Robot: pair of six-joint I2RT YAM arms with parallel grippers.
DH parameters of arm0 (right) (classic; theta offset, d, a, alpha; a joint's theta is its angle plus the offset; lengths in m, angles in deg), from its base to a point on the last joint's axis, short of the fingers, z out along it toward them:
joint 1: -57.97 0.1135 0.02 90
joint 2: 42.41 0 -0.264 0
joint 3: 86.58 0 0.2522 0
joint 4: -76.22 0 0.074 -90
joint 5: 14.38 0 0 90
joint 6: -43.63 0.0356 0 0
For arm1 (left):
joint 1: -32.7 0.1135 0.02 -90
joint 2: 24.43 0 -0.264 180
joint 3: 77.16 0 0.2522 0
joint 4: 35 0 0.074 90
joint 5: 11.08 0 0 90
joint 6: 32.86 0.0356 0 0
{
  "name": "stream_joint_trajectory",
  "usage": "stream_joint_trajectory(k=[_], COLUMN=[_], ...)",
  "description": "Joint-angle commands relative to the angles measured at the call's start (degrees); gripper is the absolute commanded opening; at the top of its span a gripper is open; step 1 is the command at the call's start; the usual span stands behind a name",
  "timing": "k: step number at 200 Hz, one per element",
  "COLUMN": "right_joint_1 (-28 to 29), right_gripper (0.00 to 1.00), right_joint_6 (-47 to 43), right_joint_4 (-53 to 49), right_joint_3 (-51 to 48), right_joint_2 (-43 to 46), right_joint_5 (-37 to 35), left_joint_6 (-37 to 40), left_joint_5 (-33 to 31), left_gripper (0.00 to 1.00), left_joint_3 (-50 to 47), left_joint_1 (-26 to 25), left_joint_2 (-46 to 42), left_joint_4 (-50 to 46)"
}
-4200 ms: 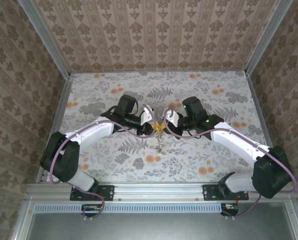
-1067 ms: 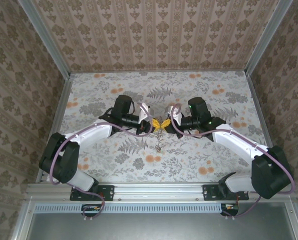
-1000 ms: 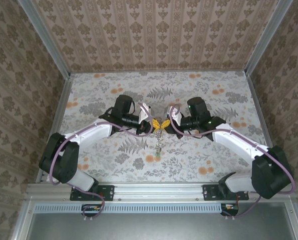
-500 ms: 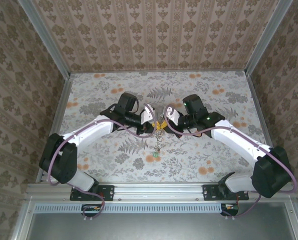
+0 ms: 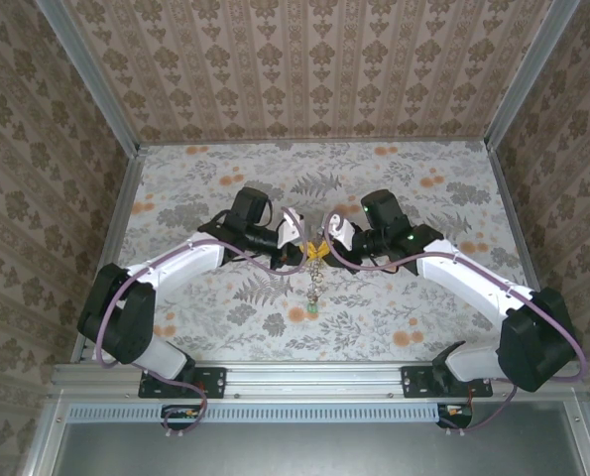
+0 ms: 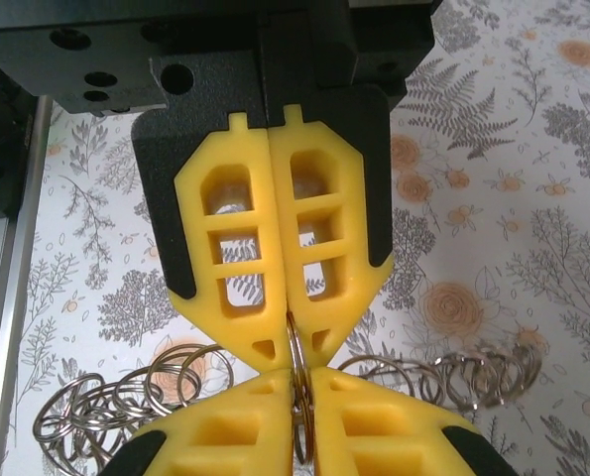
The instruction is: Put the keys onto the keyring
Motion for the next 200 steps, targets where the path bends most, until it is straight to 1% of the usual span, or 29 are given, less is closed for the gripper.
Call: stream_joint_trajectory(k=[1,47,76,84,93,99,111,118,123,129,157,167,200], right_joint_1=[-0.84,-2.57,-3.54,-3.72,-3.76,-3.76,-3.76,-3.76,-3.68,-3.59,-2.42,-1.66,0.64], right_gripper=[0.14,0.13,0.15,0.13,0.07,0.05,0.00,0.00,0.00,0.00,0.00,0.00,0.00], right_joint_6=[0.58,1.91,2.57,2.52,2.52,2.67,2.61,2.61,2.53,2.53,0.87,-0.24,-2.21], right_joint_4=[3.98,6.60,8.01,8.19,8.24,8.22,7.56,7.15,6.90,6.63,2.90,0.58,-3.99], right_joint_3=[-1.84,-3.70,-4.49,-4.58,-4.41,-4.26,-3.43,-3.04,-2.63,-2.31,0.08,1.32,4.28], right_joint_2=[0.54,0.44,0.32,0.40,0.45,0.42,0.52,0.59,0.68,0.68,0.42,-0.04,-1.01], right_joint_5=[2.39,5.28,6.41,6.69,6.65,6.53,6.44,6.63,6.67,6.62,4.90,3.35,-0.76], left_joint_6=[-2.67,-5.61,-7.68,-7.87,-8.00,-7.92,-7.01,-6.00,-5.27,-4.11,1.02,2.32,5.79], left_joint_5=[7.88,10.86,11.60,11.68,11.58,11.29,9.94,8.55,7.01,5.24,-1.86,-3.31,-7.37], left_gripper=[0.00,0.00,0.00,0.00,0.00,0.00,0.00,0.00,0.06,0.09,0.11,0.13,0.11], left_joint_3=[-0.43,-1.81,-2.78,-2.83,-2.84,-2.77,-2.56,-2.29,-2.11,-1.68,-0.27,0.24,2.67], left_joint_1=[0.48,1.43,1.91,2.00,2.09,2.09,2.09,2.09,1.93,1.83,0.87,0.55,-1.00], left_joint_2=[-2.56,-2.92,-3.10,-3.09,-3.12,-3.10,-3.12,-3.10,-3.12,-3.09,-3.10,-3.04,-2.25], left_joint_4=[6.00,10.23,13.15,13.39,13.30,12.96,11.48,9.84,8.59,6.78,0.58,-0.98,-5.87])
